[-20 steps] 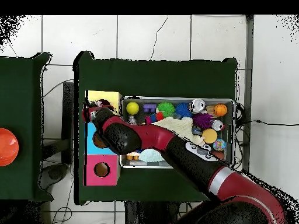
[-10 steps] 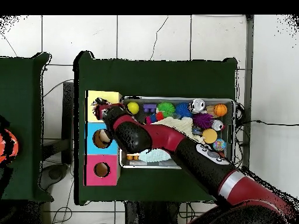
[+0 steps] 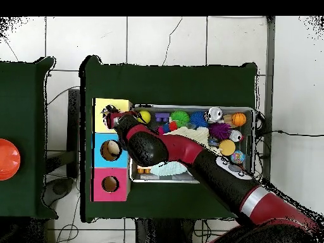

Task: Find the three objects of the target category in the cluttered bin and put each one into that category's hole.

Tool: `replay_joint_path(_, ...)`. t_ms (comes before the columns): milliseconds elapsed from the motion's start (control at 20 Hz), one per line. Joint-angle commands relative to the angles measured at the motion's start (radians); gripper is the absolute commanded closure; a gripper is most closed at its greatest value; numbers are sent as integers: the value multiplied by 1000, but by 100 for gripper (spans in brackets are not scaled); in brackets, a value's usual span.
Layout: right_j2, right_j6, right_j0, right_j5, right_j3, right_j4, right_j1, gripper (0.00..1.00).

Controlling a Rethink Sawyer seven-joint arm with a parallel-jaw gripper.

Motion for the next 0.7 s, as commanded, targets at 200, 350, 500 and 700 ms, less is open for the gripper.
replay_joint_path(200, -22, 96, 19, 4, -76, -76, 43, 100)
replay_joint_path(350, -37, 102, 36, 7, -88, -68, 22, 100)
replay_joint_path(500, -58, 105, 55, 13, -95, -54, -14, 100)
replay_joint_path(700, -102, 110, 87, 12, -105, -39, -67, 100)
